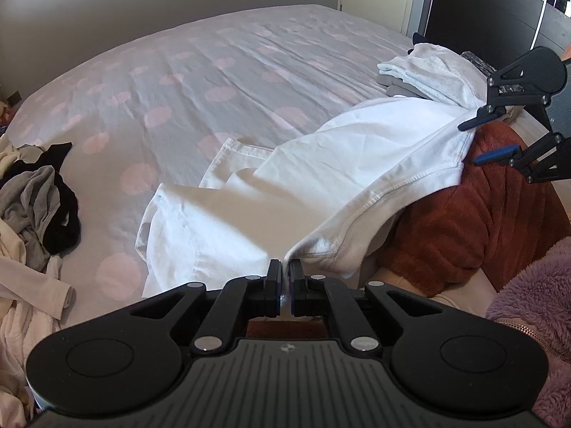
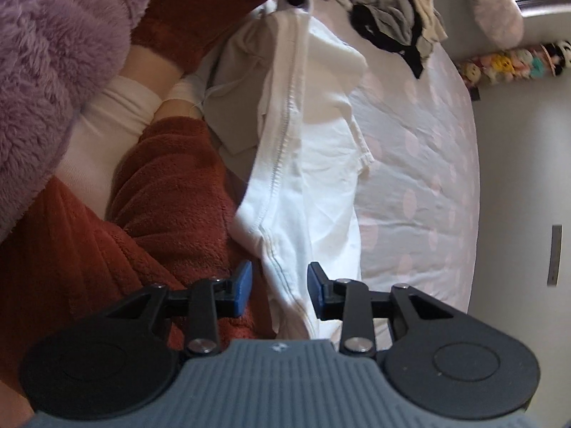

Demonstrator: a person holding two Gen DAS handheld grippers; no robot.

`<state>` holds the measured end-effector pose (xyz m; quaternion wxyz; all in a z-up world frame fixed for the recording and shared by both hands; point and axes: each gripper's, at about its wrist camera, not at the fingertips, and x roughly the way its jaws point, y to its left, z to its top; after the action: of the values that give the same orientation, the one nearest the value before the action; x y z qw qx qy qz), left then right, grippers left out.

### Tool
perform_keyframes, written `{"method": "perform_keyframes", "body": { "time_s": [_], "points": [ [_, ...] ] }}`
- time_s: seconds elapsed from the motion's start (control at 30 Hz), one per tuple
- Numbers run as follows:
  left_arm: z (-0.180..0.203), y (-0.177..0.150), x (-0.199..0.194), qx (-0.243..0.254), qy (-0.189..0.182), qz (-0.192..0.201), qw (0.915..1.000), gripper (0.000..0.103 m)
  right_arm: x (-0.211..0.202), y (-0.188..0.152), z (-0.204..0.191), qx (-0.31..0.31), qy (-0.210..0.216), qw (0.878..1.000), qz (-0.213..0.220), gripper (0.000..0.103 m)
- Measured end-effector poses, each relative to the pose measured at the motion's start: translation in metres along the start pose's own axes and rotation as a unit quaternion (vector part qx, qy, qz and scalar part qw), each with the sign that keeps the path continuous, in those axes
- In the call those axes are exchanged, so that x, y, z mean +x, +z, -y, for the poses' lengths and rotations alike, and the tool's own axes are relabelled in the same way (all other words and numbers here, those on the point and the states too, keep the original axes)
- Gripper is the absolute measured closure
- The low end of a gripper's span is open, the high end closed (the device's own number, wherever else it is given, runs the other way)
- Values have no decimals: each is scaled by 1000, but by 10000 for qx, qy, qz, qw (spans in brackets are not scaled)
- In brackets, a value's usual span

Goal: Fold clothes

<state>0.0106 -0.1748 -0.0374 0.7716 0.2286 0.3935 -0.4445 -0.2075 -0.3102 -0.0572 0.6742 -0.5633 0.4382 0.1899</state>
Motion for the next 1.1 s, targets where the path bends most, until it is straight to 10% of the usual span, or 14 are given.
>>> {"method": "perform_keyframes", "body": {
  "time_s": [0.17,0.23,0.43,0.83,0.97,1.1],
  "points": [
    [-1,-2,-3,-17,-19,48,10000,100,22,3,-17,-852,-322,9956,-233,68],
    [-1,-3,-3,-5,-36,53,10000,100,26,1,-20,-904,-293,9951,-276,84],
    [5,-4,-6,224,-158,75,9996,100,1,-12,10,573,-90,9981,209,98],
    [41,-3,4,954,-471,114,9943,96,-4,-114,82,4753,433,8770,564,98],
    [55,-8,4,1455,-401,108,9885,62,0,-120,79,5020,387,8625,516,98],
    [65,-13,7,1900,-199,-46,9816,54,0,-126,78,5125,393,8558,589,98]
  ]
}}
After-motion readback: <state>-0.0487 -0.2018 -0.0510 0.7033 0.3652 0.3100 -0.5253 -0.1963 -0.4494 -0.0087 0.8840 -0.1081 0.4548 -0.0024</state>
